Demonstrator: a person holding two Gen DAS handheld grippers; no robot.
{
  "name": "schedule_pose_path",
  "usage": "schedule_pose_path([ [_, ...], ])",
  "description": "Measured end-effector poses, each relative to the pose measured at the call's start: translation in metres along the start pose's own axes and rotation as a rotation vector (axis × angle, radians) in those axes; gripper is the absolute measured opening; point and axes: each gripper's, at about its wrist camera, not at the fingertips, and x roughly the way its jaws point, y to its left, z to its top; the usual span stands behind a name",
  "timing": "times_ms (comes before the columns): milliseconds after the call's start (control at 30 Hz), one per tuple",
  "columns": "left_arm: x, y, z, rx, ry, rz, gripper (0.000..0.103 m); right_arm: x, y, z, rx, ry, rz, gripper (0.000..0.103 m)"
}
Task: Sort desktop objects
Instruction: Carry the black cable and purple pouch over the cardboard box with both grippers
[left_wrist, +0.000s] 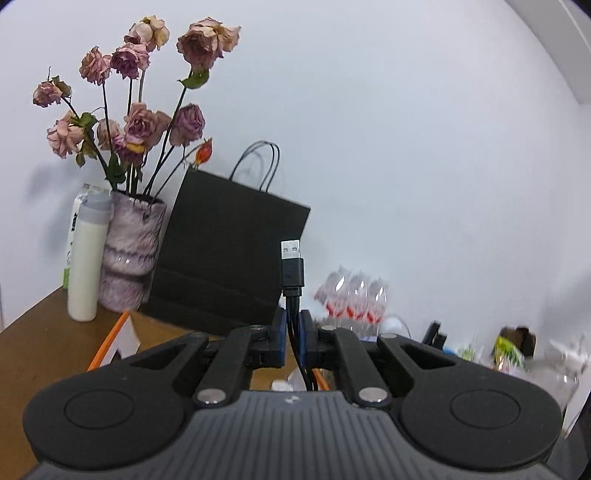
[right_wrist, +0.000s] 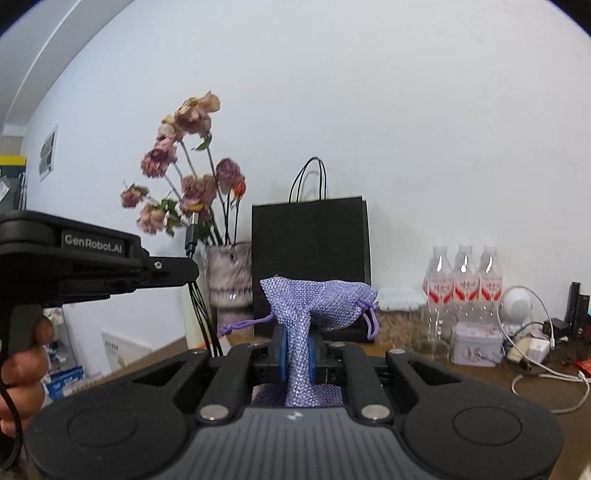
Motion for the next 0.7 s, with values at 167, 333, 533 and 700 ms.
schedule_pose_path([
  [167,0.037,0.017,0.010,-0.034,-0.003,0.006,0.007,0.042,-0.003,0.004,0.020,0.010,-0.012,0.010],
  [333,0.085,0.038,0.000,-0.047,0.070,0.025,0.007,0.090,-0.013,-0.006,0.033,0.071,-0.021,0.010],
  [533,0.132,0.067,-0.021,-0.095,0.192,0.065,0.007,0.142,-0.027,-0.025,0.031,0.181,-0.022,0.010],
  [700,0.151,0.080,-0.032,-0.096,0.248,0.096,0.007,0.167,-0.034,-0.040,0.032,0.247,-0.024,0.010],
])
